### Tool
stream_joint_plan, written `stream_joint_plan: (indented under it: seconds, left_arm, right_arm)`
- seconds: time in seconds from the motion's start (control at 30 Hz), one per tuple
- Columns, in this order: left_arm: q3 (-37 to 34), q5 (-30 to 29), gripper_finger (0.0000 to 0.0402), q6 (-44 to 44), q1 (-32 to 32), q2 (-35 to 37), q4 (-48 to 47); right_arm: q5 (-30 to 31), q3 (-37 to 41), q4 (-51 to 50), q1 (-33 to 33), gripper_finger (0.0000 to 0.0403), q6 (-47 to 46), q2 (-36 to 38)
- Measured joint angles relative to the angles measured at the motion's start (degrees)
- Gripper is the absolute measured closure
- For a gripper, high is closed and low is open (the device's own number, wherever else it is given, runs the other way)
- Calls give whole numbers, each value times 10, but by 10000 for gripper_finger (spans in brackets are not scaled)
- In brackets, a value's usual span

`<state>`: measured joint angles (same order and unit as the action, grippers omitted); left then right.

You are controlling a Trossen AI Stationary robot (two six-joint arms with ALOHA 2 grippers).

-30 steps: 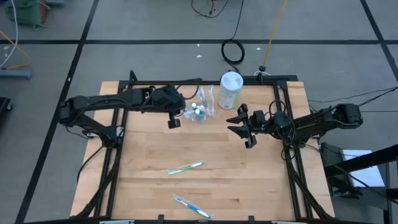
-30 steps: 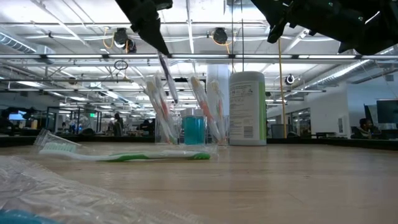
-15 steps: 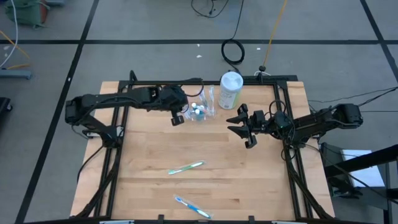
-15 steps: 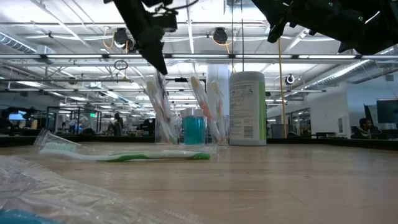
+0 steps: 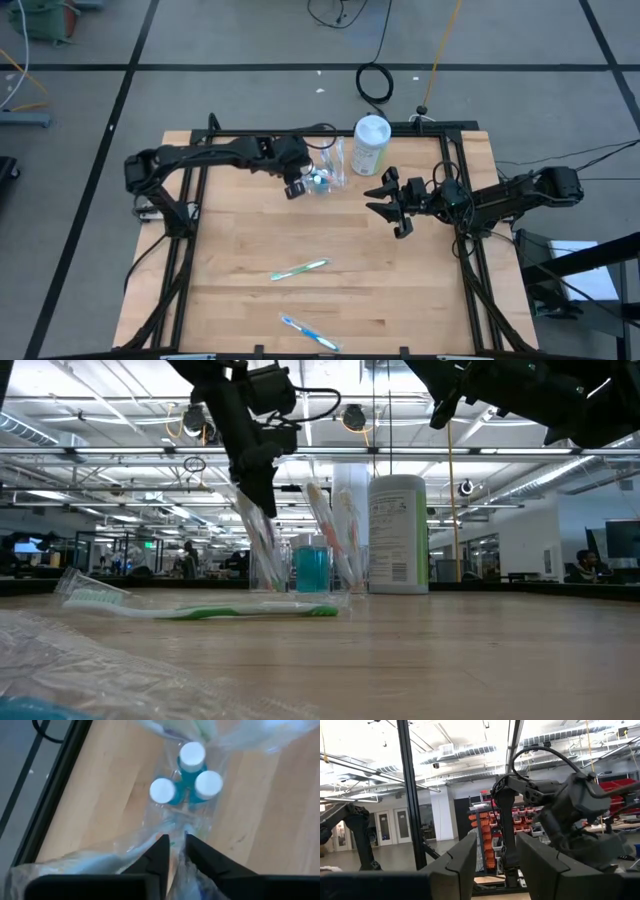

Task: Pick & Place toothbrushing station
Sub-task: Put the violet toothbrush into the transparent organizer, then put the green toothbrush into the transparent organizer

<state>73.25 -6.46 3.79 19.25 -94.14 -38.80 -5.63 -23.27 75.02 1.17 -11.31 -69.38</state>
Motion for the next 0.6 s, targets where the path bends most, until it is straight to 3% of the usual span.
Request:
stream_joint_plan:
  seconds: [0.3,0.6]
  left_arm:
    - [2,0,268,24,6,1,-7]
    - [3,-39,241,50,-9,66,-16]
  right_arm:
    - [0,0,0,0,273,0,0]
    - [0,0,0,0,273,0,0]
